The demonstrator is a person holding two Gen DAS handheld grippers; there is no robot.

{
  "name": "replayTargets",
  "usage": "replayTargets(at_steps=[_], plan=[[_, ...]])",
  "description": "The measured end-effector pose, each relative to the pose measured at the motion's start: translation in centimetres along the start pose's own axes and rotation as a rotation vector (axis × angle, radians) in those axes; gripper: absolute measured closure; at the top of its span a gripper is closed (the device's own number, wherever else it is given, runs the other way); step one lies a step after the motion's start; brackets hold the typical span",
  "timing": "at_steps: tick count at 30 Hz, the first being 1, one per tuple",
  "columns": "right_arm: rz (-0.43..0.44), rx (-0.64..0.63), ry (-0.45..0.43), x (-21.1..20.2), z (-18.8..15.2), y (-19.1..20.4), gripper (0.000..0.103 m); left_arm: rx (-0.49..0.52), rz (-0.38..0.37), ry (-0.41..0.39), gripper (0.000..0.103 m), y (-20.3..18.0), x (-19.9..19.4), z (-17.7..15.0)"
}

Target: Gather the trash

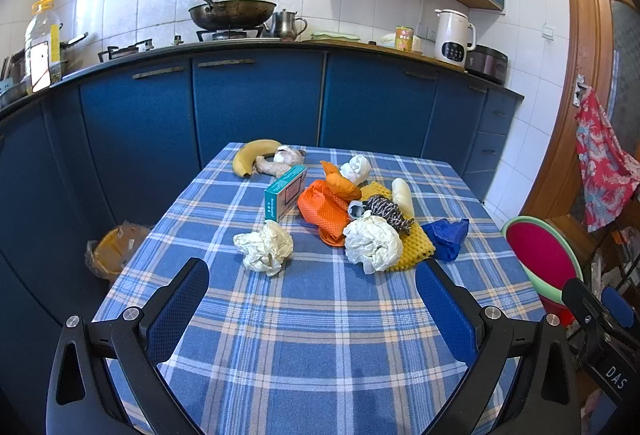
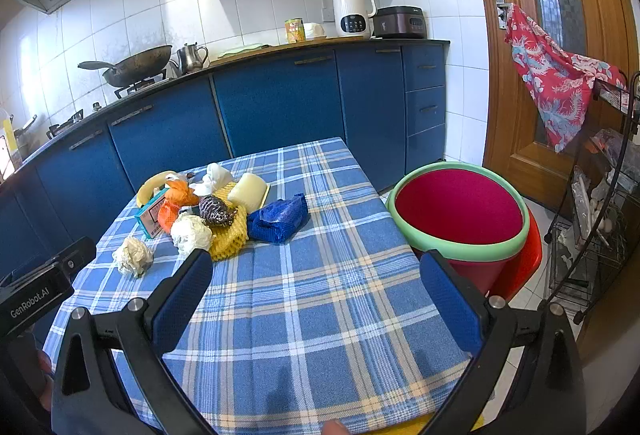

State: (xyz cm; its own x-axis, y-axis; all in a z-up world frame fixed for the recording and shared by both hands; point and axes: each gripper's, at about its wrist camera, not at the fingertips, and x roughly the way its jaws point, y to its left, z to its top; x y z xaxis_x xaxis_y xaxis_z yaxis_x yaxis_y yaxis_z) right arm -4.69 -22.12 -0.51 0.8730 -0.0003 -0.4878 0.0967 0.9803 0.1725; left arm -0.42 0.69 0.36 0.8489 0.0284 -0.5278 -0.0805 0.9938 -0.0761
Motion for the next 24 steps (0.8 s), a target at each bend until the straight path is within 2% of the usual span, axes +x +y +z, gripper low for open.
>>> replayTargets(at_steps=[24], plan=[[0.000, -0.001, 0.002, 0.12, -0.06, 0.07, 0.001, 0.000, 0.000, 0.000, 0.000, 0.00, 0.02, -0.01]])
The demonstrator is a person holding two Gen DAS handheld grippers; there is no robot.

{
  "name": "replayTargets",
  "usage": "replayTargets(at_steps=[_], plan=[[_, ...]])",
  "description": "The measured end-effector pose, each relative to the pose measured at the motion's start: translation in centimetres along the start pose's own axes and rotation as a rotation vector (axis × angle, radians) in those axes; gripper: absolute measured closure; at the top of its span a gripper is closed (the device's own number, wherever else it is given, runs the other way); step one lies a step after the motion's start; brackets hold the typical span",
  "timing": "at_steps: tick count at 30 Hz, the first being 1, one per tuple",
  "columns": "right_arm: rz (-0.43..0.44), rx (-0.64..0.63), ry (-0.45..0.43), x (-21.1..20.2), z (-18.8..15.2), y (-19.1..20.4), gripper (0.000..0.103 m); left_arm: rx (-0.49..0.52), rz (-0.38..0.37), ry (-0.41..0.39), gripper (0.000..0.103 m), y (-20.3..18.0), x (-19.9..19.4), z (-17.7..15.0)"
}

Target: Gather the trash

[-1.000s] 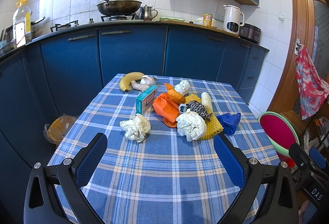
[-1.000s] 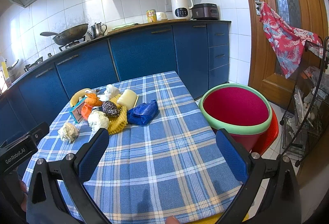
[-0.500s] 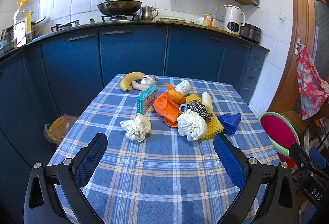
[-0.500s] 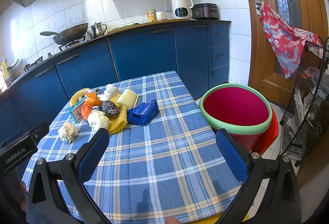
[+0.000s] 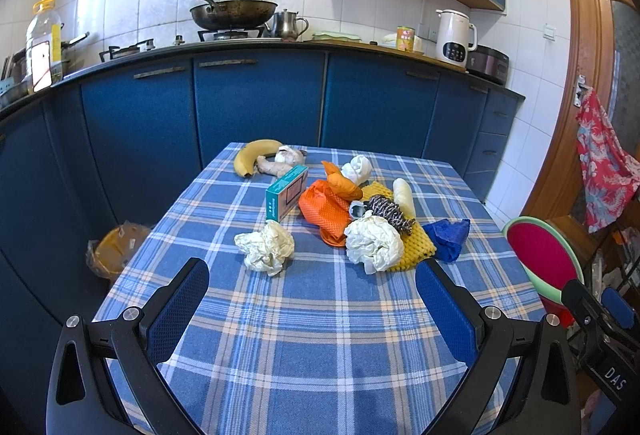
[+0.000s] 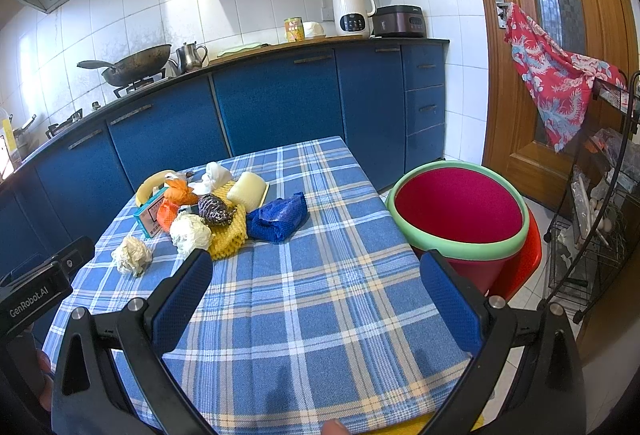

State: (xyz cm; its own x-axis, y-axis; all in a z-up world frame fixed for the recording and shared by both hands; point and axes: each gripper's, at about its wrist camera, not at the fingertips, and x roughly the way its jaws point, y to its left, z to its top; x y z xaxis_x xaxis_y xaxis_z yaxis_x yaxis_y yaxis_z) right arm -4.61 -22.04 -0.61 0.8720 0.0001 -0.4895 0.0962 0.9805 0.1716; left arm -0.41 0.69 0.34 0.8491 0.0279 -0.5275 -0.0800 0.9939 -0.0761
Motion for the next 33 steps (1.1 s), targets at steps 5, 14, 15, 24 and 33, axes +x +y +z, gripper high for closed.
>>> replayTargets(at_steps=[5, 14, 15, 24, 33], plan=[[0.000, 0.000, 0.000, 0.1, 0.0, 0.0, 0.001, 0.000, 0.000, 0.000, 0.000, 0.0, 0.0, 0.0], [0.001, 0.003, 0.002, 0.0, -0.1, -0.1, 0.001, 0.000, 0.003, 0.007, 0.000, 0.2, 0.1, -0.1], [0.002, 0.004, 0.003, 0.0, -0.1, -0.1, 0.001, 0.001, 0.004, 0.010, 0.000, 0.2, 0.2, -0.2], [0.013, 0.002, 0.037, 2.2, 0.4, -0.2, 0.001, 0.002, 0.019, 0.052, 0.000, 0.7, 2.6, 0.5], [0.033, -0.021, 0.089, 6.5, 2.4, -0.2, 0.001, 0.009, 0.002, 0.125, 0.000, -0.1, 6.7, 1.7]])
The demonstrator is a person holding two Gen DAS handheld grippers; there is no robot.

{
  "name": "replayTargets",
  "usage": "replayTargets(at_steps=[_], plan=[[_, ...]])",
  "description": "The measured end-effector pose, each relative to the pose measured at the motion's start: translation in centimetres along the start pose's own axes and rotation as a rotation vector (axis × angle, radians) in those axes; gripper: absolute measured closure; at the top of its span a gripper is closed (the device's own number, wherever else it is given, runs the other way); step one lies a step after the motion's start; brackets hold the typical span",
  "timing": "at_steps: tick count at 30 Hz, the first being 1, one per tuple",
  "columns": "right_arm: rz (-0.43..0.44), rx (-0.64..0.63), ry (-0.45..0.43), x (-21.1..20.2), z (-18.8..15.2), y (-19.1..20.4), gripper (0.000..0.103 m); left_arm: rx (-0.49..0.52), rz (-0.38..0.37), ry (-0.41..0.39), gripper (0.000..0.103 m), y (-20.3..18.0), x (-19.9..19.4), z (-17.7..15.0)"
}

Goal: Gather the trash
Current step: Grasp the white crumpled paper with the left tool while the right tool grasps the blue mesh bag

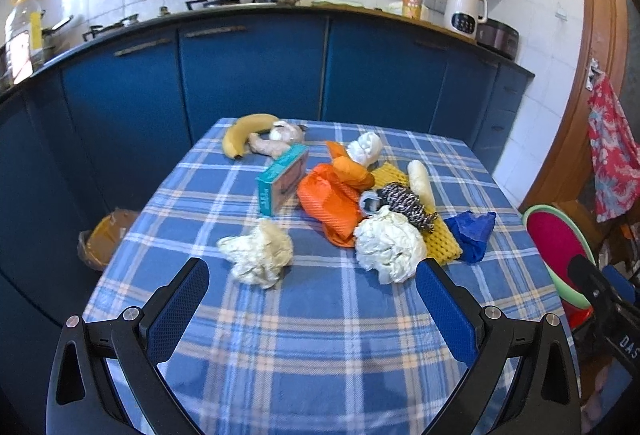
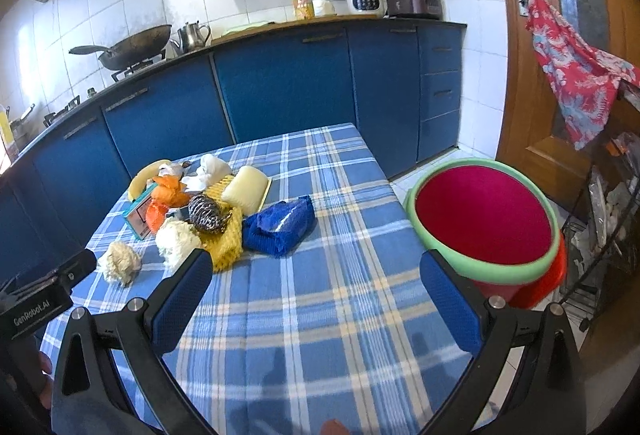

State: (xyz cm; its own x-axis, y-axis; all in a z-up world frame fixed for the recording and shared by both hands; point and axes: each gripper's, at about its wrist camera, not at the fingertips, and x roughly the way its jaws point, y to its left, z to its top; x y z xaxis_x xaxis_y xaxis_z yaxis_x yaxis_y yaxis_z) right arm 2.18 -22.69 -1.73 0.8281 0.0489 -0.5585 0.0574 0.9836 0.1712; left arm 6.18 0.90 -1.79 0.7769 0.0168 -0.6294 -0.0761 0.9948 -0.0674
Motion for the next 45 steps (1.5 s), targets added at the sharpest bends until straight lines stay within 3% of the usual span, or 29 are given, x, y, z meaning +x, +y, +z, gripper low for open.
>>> replayTargets(at_steps=[16, 21, 23, 25, 27, 33, 42, 45], plan=[[0.001, 0.014, 0.120, 6.8, 2.3, -1.6, 0.001, 0.051, -0.106, 0.150, 0.001, -4.2, 8.5, 1.4], [0.007, 0.002, 0.148, 8.6, 2.7, -1.4, 0.001, 0.039, -0.095, 0.199, 0.017, -4.0, 10.4, 1.4], [0.008, -0.003, 0.163, 9.5, 2.8, -1.1, 0.001, 0.034, -0.107, 0.218, 0.018, -4.0, 11.0, 1.3], [0.011, -0.011, 0.185, 10.6, 2.9, -0.8, 0.001, 0.031, -0.128, 0.221, 0.027, -3.9, 11.2, 1.2], [0.011, -0.019, 0.208, 11.7, 2.9, -0.5, 0.001, 0.032, -0.159, 0.231, 0.044, -4.0, 11.3, 1.1], [0.018, -0.035, 0.273, 14.7, 2.6, 0.5, 0.001, 0.024, -0.200, 0.221, 0.047, -3.7, 11.1, 0.9], [0.043, -0.047, 0.338, 17.2, 1.9, 1.7, 0.025, 0.010, -0.215, 0.153, 0.047, -2.5, 8.7, 1.5], [0.074, -0.061, 0.337, 17.1, 2.0, 2.2, 0.053, 0.014, -0.214, 0.129, 0.047, -2.3, 7.7, 1.7]])
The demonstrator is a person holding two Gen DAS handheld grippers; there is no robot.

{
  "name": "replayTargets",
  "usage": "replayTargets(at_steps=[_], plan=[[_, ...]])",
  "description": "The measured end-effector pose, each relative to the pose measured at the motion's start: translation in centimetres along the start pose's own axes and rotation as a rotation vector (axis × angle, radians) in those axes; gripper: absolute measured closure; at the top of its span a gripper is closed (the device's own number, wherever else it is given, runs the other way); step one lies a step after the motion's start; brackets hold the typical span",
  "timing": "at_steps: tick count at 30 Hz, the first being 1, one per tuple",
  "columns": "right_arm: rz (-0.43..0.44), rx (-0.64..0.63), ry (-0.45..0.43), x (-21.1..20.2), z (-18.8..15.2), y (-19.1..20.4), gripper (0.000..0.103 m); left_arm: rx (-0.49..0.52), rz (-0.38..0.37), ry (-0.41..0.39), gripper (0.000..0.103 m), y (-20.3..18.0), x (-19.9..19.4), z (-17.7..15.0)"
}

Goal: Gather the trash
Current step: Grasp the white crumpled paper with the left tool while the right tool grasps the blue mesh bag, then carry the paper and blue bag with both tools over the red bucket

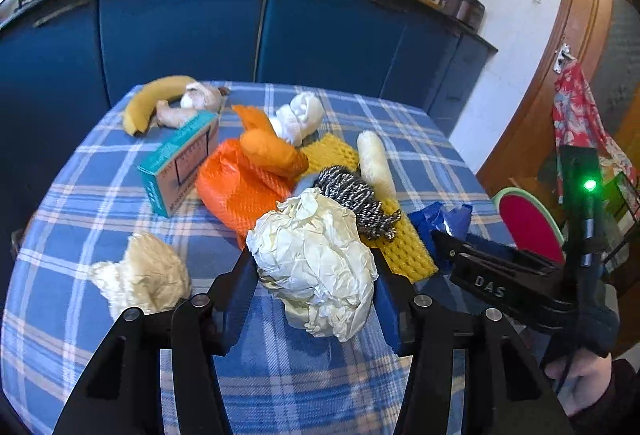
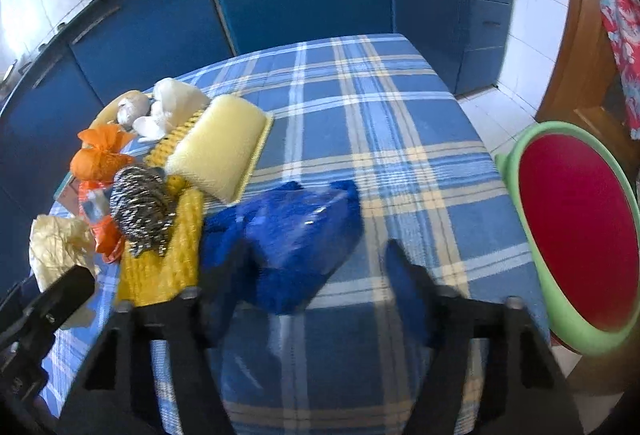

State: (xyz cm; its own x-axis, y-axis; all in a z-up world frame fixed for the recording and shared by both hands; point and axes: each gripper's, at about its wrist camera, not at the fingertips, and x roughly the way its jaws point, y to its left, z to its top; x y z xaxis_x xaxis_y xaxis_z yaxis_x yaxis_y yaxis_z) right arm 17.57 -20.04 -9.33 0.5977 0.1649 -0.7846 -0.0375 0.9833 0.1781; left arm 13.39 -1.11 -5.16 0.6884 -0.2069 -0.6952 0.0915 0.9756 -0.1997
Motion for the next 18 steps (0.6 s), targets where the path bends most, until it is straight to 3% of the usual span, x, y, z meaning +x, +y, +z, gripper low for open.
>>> replayTargets(at_steps=[1, 5, 18], plan=[[0.014, -0.004, 0.002, 0.0, 0.0, 0.2, 0.066, 0.001, -0.001, -0.005, 0.047, 0.0, -0.3, 0.0], [0.027, -0.008, 0.005, -0.5, -0.3, 0.7, 0.082, 0.005, -0.001, -0.023, 0.047, 0.0, -1.3, 0.2], [0.045, 0.038, -0.120, -7.1, -1.6, -1.0, 0.085, 0.043, -0.024, -0.068, 0.047, -1.7, -3.9, 0.6]])
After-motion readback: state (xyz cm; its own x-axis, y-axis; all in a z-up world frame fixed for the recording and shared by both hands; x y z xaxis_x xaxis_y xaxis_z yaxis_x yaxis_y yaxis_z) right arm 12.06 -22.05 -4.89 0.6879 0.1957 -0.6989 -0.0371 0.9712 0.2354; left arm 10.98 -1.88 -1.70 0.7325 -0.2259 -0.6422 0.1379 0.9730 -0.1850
